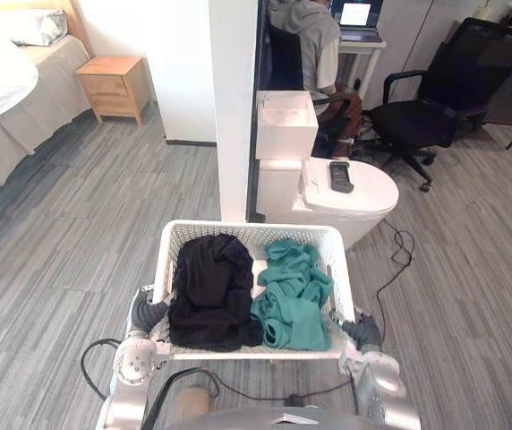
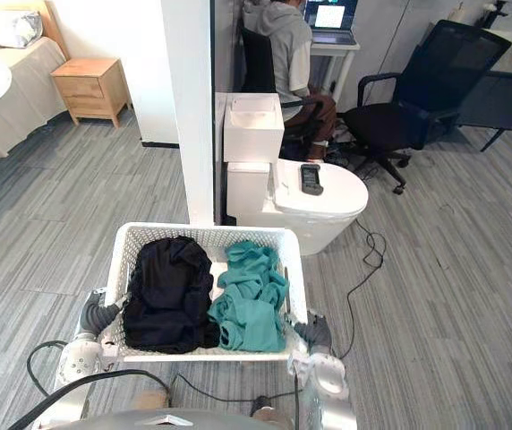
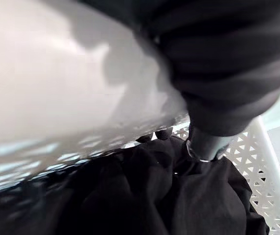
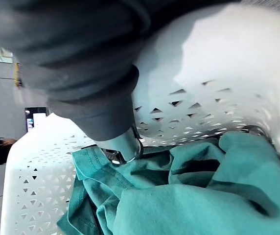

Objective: Pick up the laundry basket with both hands and put the clothes into the washing machine.

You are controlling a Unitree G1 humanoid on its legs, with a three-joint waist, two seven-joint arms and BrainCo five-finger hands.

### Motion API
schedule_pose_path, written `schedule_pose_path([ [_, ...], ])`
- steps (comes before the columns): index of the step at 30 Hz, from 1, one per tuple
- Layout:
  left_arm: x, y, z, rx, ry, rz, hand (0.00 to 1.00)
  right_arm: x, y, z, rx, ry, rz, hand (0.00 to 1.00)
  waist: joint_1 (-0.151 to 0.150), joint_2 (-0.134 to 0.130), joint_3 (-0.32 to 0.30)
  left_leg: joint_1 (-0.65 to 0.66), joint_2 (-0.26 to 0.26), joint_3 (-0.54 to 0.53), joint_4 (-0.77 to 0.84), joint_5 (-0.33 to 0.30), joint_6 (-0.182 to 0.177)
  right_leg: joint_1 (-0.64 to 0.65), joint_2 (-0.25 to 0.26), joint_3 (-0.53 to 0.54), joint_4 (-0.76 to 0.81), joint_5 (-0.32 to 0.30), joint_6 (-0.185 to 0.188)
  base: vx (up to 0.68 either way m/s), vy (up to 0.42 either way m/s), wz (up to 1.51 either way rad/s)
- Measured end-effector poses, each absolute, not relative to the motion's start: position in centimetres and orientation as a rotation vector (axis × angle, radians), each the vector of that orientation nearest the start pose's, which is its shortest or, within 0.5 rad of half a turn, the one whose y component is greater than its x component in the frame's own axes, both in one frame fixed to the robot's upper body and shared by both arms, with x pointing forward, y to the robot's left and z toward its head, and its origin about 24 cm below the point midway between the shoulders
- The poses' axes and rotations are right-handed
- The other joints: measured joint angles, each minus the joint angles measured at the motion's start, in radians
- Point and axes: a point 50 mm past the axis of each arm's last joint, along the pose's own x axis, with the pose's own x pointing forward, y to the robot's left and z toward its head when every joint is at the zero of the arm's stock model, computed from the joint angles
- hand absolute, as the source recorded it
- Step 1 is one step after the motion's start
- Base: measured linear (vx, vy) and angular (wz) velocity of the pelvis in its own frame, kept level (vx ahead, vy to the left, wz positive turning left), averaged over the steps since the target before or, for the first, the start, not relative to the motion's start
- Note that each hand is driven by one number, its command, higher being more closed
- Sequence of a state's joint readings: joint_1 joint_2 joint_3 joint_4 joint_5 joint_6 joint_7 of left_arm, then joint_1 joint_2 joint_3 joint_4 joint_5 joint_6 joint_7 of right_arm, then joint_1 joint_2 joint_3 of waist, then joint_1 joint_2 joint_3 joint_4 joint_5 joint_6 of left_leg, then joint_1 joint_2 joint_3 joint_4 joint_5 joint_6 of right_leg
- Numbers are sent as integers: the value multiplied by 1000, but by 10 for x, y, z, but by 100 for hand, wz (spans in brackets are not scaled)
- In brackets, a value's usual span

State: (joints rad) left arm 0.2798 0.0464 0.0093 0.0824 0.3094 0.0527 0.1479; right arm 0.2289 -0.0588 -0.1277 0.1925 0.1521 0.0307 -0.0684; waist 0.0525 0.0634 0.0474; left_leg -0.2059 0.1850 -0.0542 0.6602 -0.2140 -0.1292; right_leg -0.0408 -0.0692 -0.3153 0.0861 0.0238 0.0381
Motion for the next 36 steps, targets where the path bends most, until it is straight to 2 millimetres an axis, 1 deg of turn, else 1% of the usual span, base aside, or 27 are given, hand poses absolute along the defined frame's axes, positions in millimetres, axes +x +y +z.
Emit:
schedule_pose_path([
  [1, 178, 186, -37, 378, 391, 179, 100, 179, -210, -48, 82, 423, -288, 100, -5, 11, -3, 16, 5, -1, -23, -24, 4, 4, 9, 3, -2, 2, 8, -146, 85, -17],
  [2, 179, 186, -37, 378, 389, 178, 100, 179, -210, -46, 81, 414, -288, 100, -26, 30, -19, 54, 15, -6, -129, -87, 10, -2, 23, 8, -10, 8, 16, -104, 81, 0],
  [3, 182, 186, -36, 383, 380, 176, 100, 180, -208, -47, 93, 415, -289, 100, -34, 22, -23, 63, 7, 2, -169, -91, 7, -10, 14, 18, -19, 16, 24, -136, 95, -9],
  [4, 183, 192, -34, 405, 373, 176, 100, 176, -204, -50, 109, 431, -292, 100, -29, -13, -37, 73, -20, 29, -267, -57, 20, -26, -3, 53, -50, 12, 36, -86, 38, -7],
  [5, 187, 194, -30, 414, 353, 178, 100, 176, -200, -51, 128, 431, -294, 100, -33, -43, -38, 79, -40, 31, -336, -15, 19, -59, -14, 84, -29, -4, 30, -58, 14, 2],
  [6, 188, 196, -28, 419, 343, 178, 100, 176, -198, -52, 140, 432, -297, 100, -40, -64, -36, 82, -51, 30, -346, 5, 16, -62, -23, 94, -21, -17, 27, -67, -19, 20],
  [7, 189, 195, -26, 419, 335, 176, 100, 175, -199, -52, 137, 434, -296, 100, -42, -78, -15, 81, -62, 27, -334, 34, 11, -63, -33, 98, -16, 23, 27, -87, -3, 14],
  [9, 187, 193, -28, 417, 345, 168, 100, 170, -200, -54, 137, 451, -302, 100, -39, -81, -10, 81, -68, 28, -338, 38, 12, -61, -36, 109, -12, 28, 32, -95, -3, 2],
  [12, 189, 193, -23, 418, 321, 169, 100, 169, -200, -55, 156, 454, -303, 100, -45, -85, -3, 92, -92, 39, -416, 94, 18, -88, -53, 129, -32, 35, 44, -13, 2, -4],
  [14, 189, 193, -21, 418, 314, 169, 100, 169, -201, -56, 162, 457, -302, 100, -39, -97, 16, 121, -111, 70, -473, 127, 26, -101, -70, 156, -35, 63, 64, 2, 16, -23],
  [17, 188, 193, -22, 418, 319, 163, 100, 164, -201, -58, 165, 470, -304, 100, -37, -115, 28, 144, -122, 100, -490, 130, 30, -98, -75, 188, -46, 85, 74, -11, 41, -32],
  [20, 188, 193, -22, 416, 320, 161, 100, 156, -200, -58, 172, 479, -303, 100, -29, -150, 48, 155, -129, 170, -448, 112, 44, -115, -78, 210, -45, 94, 75, -10, 64, -62],
  [21, 186, 196, -23, 419, 330, 164, 100, 156, -200, -54, 170, 465, -303, 100, -24, -168, 58, 147, -134, 197, -384, 84, 58, -139, -96, 212, -1, 69, 81, -56, 127, -87],
  [22, 183, 195, -26, 409, 345, 164, 100, 156, -202, -52, 164, 457, -304, 100, -33, -173, 64, 150, -127, 219, -364, 68, 89, -135, -102, 160, 3, -8, 85, -68, 138, -100],
  [23, 183, 192, -25, 388, 342, 168, 100, 159, -204, -51, 156, 450, -302, 100, -37, -131, 68, 165, -94, 260, -396, 69, 106, -130, -113, 78, 33, -49, 47, -89, 120, -84],
  [24, 184, 194, -24, 385, 338, 182, 100, 162, -203, -49, 154, 440, -293, 100, -33, -141, 69, 178, -87, 296, -406, 77, 107, -162, -132, 32, 117, -55, 18, -115, 114, -106],
  [25, 183, 201, -22, 385, 335, 213, 100, 168, -197, -47, 170, 424, -273, 100, -31, -157, 75, 190, -72, 342, -386, 63, 108, -217, -156, -9, 385, -26, -17, -165, 108, -120],
  [26, 183, 205, -21, 382, 334, 234, 100, 168, -192, -48, 179, 430, -262, 100, -26, -174, 73, 209, -70, 374, -351, 31, 99, -210, -163, -31, 487, 11, -6, -146, 128, -122],
  [27, 184, 207, -21, 383, 332, 246, 100, 170, -192, -48, 171, 429, -251, 100, -18, -185, 68, 215, -69, 387, -346, 19, 104, -205, -145, -39, 461, 35, 30, -189, 88, -124],
  [28, 183, 206, -23, 359, 345, 258, 100, 173, -190, -52, 173, 445, -234, 100, -1, -132, 56, 222, -24, 423, -378, 30, 118, -158, -96, -45, 333, 64, 76, -192, 106, -111],
  [29, 187, 207, -20, 357, 327, 261, 100, 177, -191, -51, 169, 440, -229, 100, -5, -126, 59, 224, -20, 465, -405, 50, 130, -161, -141, -105, 563, -66, -24, -199, 84, -88],
  [30, 187, 208, -20, 353, 325, 267, 100, 178, -190, -53, 169, 444, -225, 100, -7, -127, 57, 226, -26, 473, -416, 57, 136, -139, -164, -121, 646, -116, -23, -155, 88, -65],
  [31, 185, 210, -20, 345, 330, 278, 100, 181, -188, -56, 168, 460, -213, 100, 3, -132, 50, 225, -43, 507, -444, 69, 140, -40, -187, -145, 664, -184, 5, -96, 54, -65],
  [33, 181, 214, -22, 345, 344, 294, 100, 184, -185, -56, 165, 461, -195, 100, 18, -139, 19, 197, -66, 537, -469, 80, 132, 43, -186, -138, 533, -216, 53, -49, 23, -80],
  [34, 181, 215, -23, 342, 347, 309, 100, 188, -183, -55, 161, 453, -180, 100, 33, -157, -10, 155, -74, 568, -472, 95, 138, 87, -163, -133, 349, -237, 91, -45, -36, -88],
  [35, 180, 216, -25, 337, 356, 314, 100, 193, -183, -52, 153, 439, -172, 100, 39, -149, -10, 130, -79, 594, -472, 112, 139, 104, -132, -137, 217, -236, 87, -44, -51, -81],
  [36, 179, 215, -27, 326, 365, 312, 100, 193, -185, -51, 145, 437, -171, 100, 38, -144, -11, 123, -83, 604, -473, 123, 132, 108, -123, -135, 178, -232, 83, -33, -51, -50],
])
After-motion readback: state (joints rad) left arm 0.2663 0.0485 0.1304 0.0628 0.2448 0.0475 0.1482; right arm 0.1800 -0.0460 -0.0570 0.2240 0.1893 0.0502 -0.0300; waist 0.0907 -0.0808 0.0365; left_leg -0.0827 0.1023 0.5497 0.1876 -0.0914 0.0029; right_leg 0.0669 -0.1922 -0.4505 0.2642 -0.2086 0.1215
